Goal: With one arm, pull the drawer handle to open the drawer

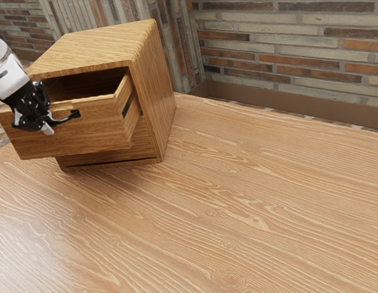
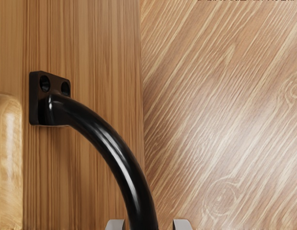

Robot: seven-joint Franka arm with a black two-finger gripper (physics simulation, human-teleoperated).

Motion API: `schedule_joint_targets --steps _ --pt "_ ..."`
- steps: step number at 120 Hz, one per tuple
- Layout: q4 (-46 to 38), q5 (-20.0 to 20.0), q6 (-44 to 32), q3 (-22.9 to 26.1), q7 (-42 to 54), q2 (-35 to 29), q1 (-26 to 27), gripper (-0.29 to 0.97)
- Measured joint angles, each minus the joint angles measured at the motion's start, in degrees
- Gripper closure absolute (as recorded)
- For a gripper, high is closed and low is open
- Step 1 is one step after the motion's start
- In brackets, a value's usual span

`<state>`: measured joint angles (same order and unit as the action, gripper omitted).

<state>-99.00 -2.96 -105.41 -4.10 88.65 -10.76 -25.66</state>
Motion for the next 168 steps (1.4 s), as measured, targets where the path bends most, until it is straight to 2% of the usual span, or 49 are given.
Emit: schedule_joint_targets --steps 48,101,109,136,168 --pt "-7.0 0.06 0.25 2.4 -0.75 -6.91 -0.38 0.67" --pt "-8.27 0.16 0.76 1.76 -1.85 -7.65 -0.16 0.69" --pt "-8.4 0.22 1.29 1.75 -1.96 -8.92 -0.27 0.73" --pt "-11.49 0.35 2.45 1.72 -2.25 -12.38 -0.24 0.69" --pt "-15.86 0.65 3.75 1.91 -2.47 -18.58 -0.26 0.7"
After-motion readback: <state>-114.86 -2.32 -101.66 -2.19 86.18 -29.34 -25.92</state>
